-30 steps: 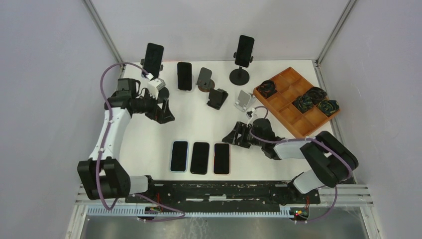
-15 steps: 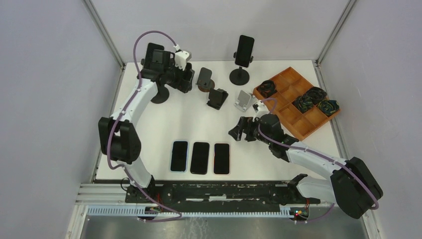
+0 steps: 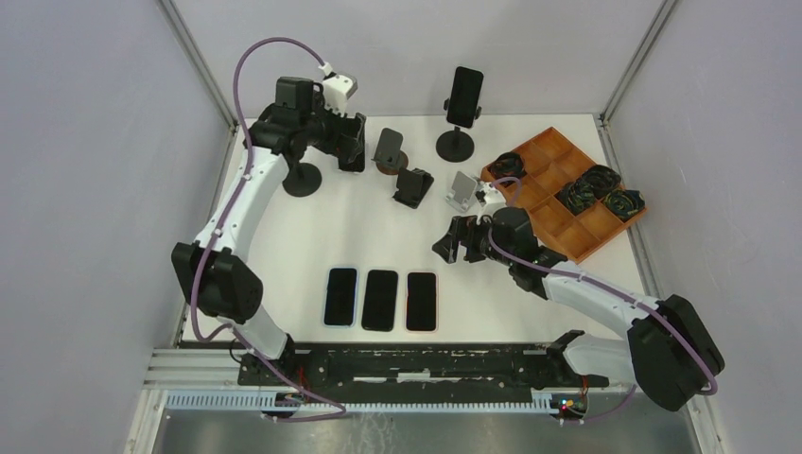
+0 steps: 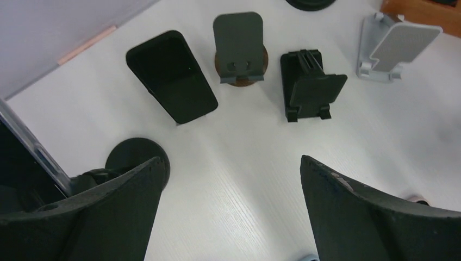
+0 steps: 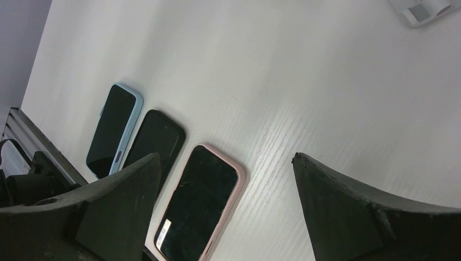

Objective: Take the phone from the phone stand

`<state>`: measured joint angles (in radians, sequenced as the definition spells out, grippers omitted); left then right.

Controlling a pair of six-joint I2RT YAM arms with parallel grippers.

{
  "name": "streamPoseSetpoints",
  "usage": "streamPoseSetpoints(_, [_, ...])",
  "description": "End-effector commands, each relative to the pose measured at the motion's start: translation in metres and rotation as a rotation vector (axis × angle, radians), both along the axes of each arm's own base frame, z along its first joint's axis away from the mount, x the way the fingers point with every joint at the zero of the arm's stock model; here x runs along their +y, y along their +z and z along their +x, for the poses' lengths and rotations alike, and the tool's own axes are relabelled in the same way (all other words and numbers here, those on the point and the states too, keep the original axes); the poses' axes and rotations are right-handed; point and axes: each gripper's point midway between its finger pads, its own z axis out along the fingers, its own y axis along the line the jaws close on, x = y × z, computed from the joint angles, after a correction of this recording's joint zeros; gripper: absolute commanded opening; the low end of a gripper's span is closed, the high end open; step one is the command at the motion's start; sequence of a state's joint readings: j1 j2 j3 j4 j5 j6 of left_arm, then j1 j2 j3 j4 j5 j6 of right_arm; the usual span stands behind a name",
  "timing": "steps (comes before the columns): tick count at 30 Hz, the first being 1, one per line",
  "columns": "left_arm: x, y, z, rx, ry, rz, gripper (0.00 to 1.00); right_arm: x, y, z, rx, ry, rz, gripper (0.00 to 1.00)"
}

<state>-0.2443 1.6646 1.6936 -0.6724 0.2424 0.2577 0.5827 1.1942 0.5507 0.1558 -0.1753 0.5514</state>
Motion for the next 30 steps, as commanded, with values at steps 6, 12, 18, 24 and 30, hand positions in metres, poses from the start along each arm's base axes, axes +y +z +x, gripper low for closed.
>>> streamPoseSetpoints(6, [-0.001, -0.057, 0.074, -0.007, 0.194, 0.052, 1.0, -0.003, 0.023, 0.001, -0.083, 0.005, 0.028, 0.98])
streamPoseSetpoints(12, [0.002, -0.073, 0.111, -0.071, 0.3, 0.097, 1.0, -0.006, 0.019, -0.004, -0.081, 0.008, 0.024, 0.98])
streamPoseSetpoints(18, [0.014, -0.072, 0.133, -0.148, 0.419, 0.092, 1.0, -0.002, 0.012, -0.006, -0.06, 0.029, 0.026, 0.98])
streamPoseSetpoints(24, [0.004, -0.098, 0.15, -0.116, 0.401, 0.077, 1.0, -0.001, 0.008, -0.007, -0.048, 0.038, 0.023, 0.98])
streamPoseSetpoints(30, [-0.005, -0.104, 0.164, -0.118, 0.403, 0.038, 0.95, -0.003, 0.007, -0.009, -0.049, 0.038, 0.012, 0.98])
